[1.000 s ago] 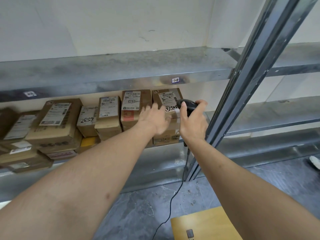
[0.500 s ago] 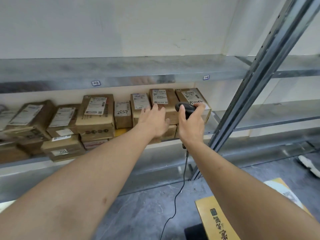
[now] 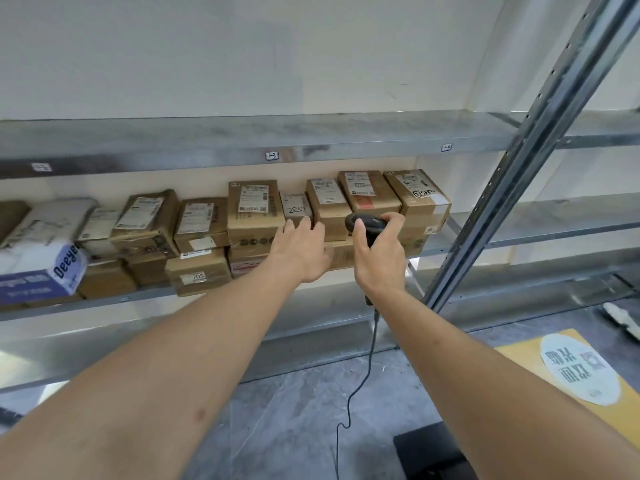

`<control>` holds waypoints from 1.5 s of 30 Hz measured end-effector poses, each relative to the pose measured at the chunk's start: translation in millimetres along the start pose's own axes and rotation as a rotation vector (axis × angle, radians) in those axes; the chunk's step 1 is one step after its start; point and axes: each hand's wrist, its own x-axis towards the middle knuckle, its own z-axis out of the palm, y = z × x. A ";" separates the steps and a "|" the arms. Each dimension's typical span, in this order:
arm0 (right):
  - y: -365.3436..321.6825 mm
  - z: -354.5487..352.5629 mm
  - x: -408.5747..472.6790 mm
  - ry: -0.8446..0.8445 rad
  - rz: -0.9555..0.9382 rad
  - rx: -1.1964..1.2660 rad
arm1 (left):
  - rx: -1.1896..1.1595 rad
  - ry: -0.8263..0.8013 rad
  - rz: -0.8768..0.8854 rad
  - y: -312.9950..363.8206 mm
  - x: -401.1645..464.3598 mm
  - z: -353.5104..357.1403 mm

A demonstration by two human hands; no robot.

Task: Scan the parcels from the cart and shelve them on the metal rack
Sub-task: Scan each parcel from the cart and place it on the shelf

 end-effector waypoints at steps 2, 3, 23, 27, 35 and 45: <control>-0.8 -0.4 -7.1 -0.014 -0.003 0.013 | -0.004 -0.012 -0.010 -1.7 -10.7 1.0; 1.1 -0.2 -10.3 -0.025 -0.008 0.021 | -0.011 -0.021 -0.020 -1.3 -15.6 1.8; 140.9 72.1 -25.9 -0.317 0.086 -0.050 | -0.124 -0.181 -0.219 7.1 -36.0 146.4; 187.7 121.4 -15.8 -0.337 0.086 -0.071 | -0.127 -0.197 -0.223 -11.0 -5.6 202.6; 282.9 240.3 17.2 -0.322 0.107 -0.033 | -0.083 -0.224 -0.219 -68.0 68.7 332.9; 377.4 357.5 66.0 -0.295 0.165 -0.060 | -0.044 -0.134 -0.196 -119.7 154.4 450.6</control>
